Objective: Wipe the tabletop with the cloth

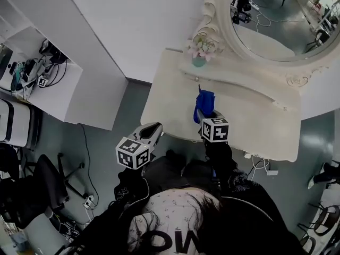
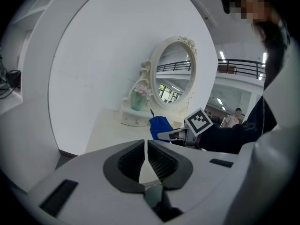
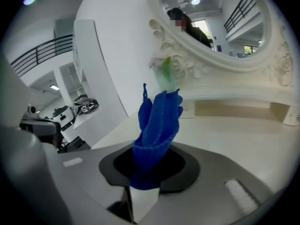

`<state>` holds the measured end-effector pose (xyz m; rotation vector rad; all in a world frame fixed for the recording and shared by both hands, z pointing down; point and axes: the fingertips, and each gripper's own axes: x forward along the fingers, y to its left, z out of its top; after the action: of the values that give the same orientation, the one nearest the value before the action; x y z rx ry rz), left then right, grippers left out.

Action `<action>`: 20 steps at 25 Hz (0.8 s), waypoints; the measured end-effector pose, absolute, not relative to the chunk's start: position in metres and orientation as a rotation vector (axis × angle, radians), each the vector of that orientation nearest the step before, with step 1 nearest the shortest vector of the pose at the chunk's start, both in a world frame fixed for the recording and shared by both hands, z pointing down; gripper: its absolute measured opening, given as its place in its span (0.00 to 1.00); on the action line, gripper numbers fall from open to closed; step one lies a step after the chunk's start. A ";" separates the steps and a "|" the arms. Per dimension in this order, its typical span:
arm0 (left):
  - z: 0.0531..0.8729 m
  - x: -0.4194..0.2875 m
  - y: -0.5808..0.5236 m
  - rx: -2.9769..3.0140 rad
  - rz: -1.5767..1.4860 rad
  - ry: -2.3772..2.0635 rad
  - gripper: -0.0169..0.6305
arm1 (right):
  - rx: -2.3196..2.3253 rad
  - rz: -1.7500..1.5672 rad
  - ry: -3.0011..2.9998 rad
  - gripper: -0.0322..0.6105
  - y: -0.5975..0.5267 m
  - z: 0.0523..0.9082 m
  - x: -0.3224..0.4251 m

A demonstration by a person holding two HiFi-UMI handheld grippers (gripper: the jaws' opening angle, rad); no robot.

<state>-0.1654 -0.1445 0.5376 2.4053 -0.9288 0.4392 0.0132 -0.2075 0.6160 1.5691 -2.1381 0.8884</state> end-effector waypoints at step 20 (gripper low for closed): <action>0.552 -0.302 -0.138 2.238 0.348 -1.144 0.03 | 0.962 0.667 -2.188 0.22 -0.199 0.680 -0.228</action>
<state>-0.3020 -0.1376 0.5524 2.2379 -1.1435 0.3475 -0.2276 -0.1988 0.6805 0.9616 -2.1875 0.6671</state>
